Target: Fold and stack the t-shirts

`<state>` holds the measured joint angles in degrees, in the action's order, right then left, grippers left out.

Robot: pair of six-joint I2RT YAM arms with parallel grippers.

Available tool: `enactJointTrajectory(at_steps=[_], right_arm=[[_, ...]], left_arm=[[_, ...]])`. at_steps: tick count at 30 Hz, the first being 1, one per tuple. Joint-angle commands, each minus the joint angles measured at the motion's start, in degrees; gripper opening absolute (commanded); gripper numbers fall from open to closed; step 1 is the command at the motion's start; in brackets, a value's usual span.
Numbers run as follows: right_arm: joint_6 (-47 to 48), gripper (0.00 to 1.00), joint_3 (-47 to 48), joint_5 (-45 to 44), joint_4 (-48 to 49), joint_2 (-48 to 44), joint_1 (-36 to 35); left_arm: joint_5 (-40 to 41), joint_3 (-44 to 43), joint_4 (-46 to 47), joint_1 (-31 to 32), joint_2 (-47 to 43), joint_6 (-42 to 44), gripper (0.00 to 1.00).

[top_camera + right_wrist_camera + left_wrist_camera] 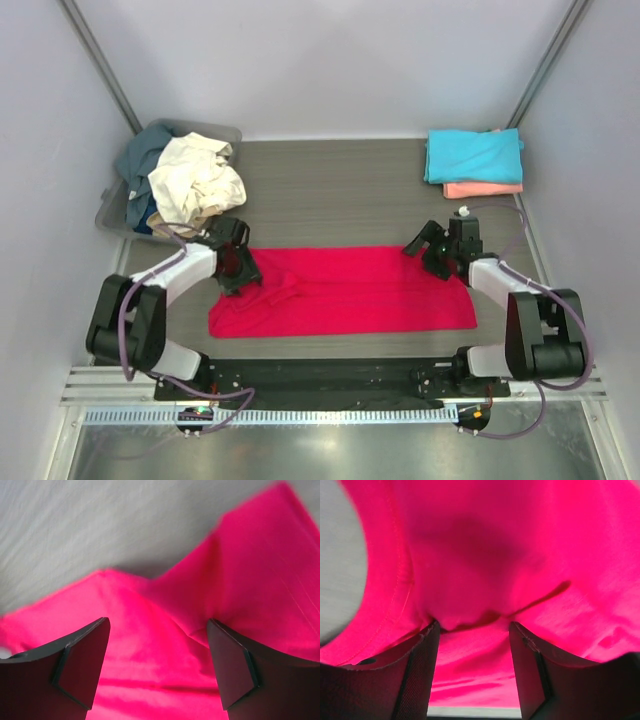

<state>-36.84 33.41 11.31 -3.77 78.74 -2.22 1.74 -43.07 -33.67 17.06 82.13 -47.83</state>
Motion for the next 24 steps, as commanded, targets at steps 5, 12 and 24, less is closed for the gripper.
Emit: enactJointTrajectory(at_steps=[5,12,24], right_arm=[[-11.84,0.84,-15.89,2.75,-8.09,-18.42,-6.47],[-24.59,0.84,-22.07,-0.68,-15.83,-40.06,-20.88],[-7.47,0.94,-1.87,-1.72,-23.82,-26.54,-36.45]], left_arm=[[-0.16,-15.97,9.41,1.75,19.01,-1.12,0.56],[-1.30,-55.08,4.06,6.93,43.70,-1.57,0.55],[-16.79,-94.80,-3.16,10.80,56.80,15.12,0.69]])
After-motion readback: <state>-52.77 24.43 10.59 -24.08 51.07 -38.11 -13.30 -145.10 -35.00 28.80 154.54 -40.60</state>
